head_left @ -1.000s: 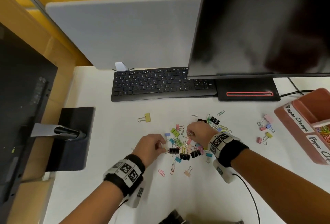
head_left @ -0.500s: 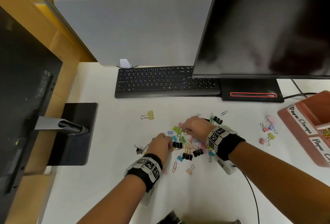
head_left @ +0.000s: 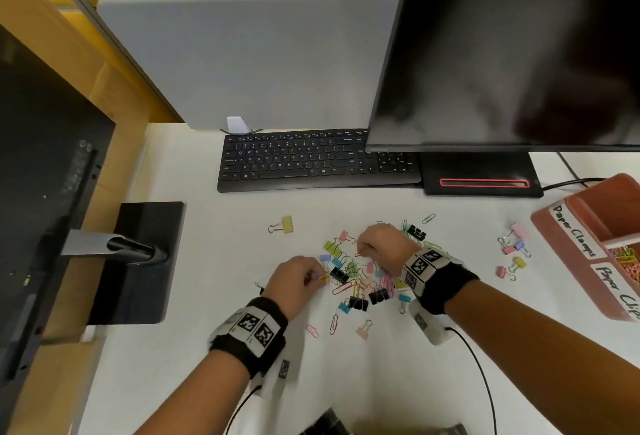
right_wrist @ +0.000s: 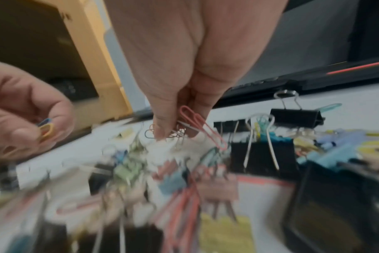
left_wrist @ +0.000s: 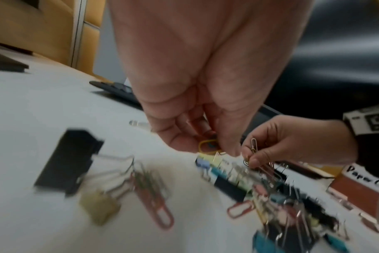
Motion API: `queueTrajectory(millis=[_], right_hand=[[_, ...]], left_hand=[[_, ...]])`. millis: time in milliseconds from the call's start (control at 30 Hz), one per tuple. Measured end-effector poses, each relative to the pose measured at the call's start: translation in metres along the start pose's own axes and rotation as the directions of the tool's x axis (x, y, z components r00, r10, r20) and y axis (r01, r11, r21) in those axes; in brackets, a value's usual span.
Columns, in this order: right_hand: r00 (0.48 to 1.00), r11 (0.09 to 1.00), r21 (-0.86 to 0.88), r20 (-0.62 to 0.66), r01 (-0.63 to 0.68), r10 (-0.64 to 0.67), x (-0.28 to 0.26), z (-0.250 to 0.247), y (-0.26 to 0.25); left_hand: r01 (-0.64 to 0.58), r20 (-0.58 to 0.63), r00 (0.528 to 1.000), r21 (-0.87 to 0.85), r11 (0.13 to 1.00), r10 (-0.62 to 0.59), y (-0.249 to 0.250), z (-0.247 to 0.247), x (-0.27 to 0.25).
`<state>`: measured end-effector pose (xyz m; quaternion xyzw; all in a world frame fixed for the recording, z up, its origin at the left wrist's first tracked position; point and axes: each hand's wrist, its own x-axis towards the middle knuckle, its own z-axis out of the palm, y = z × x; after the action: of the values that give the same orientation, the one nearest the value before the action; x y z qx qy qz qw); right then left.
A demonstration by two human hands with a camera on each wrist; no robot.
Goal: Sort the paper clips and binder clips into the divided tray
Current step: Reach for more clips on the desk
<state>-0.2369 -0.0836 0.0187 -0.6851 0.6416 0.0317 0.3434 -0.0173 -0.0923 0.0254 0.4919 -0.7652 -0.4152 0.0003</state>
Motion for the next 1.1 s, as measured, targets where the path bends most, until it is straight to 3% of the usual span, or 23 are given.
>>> queueTrajectory(millis=[133, 267, 433, 567, 633, 767, 867, 967, 1100], right_hand=[[0.975, 0.976, 0.215, -0.223, 0.043, 0.007, -0.037, -0.034, -0.001], [0.878, 0.930, 0.363, -0.460, 0.055, 0.128, -0.090, -0.079, 0.021], [0.692, 0.895, 0.441, -0.627, -0.064, 0.359, -0.189, -0.120, 0.100], [0.539, 0.818, 0.527, -0.630, -0.231, 0.559, -0.264, -0.124, 0.174], [0.491, 0.779, 0.561, -0.613, -0.281, 0.619, -0.285, -0.115, 0.209], [0.466, 0.697, 0.612, -0.525, -0.374, 0.712, -0.293, -0.087, 0.261], [0.546, 0.657, 0.654, -0.416, -0.376, 0.727, -0.291, -0.071, 0.274], [0.592, 0.666, 0.667, -0.402, -0.333, 0.698, -0.290, -0.064, 0.273], [0.640, 0.803, 0.553, -0.539, -0.222, 0.548, -0.271, -0.069, 0.247]], left_hand=[[-0.133, 0.018, 0.991, -0.077, 0.988, 0.135, 0.030, -0.021, -0.013], [-0.239, 0.021, 0.970, -0.088, 0.967, 0.241, 0.089, -0.023, -0.001], [-0.377, 0.027, 0.922, -0.159, 0.912, 0.386, 0.215, 0.031, 0.037], [-0.442, 0.074, 0.874, -0.288, 0.849, 0.480, 0.318, 0.107, 0.064], [-0.434, 0.093, 0.873, -0.296, 0.851, 0.478, 0.358, 0.148, 0.075], [-0.357, 0.160, 0.901, -0.261, 0.897, 0.404, 0.401, 0.216, 0.092], [-0.409, 0.250, 0.877, -0.058, 0.911, 0.410, 0.409, 0.237, 0.095], [-0.460, 0.199, 0.861, -0.092, 0.883, 0.469, 0.400, 0.226, 0.089], [-0.406, 0.074, 0.900, -0.218, 0.887, 0.430, 0.343, 0.174, 0.072]])
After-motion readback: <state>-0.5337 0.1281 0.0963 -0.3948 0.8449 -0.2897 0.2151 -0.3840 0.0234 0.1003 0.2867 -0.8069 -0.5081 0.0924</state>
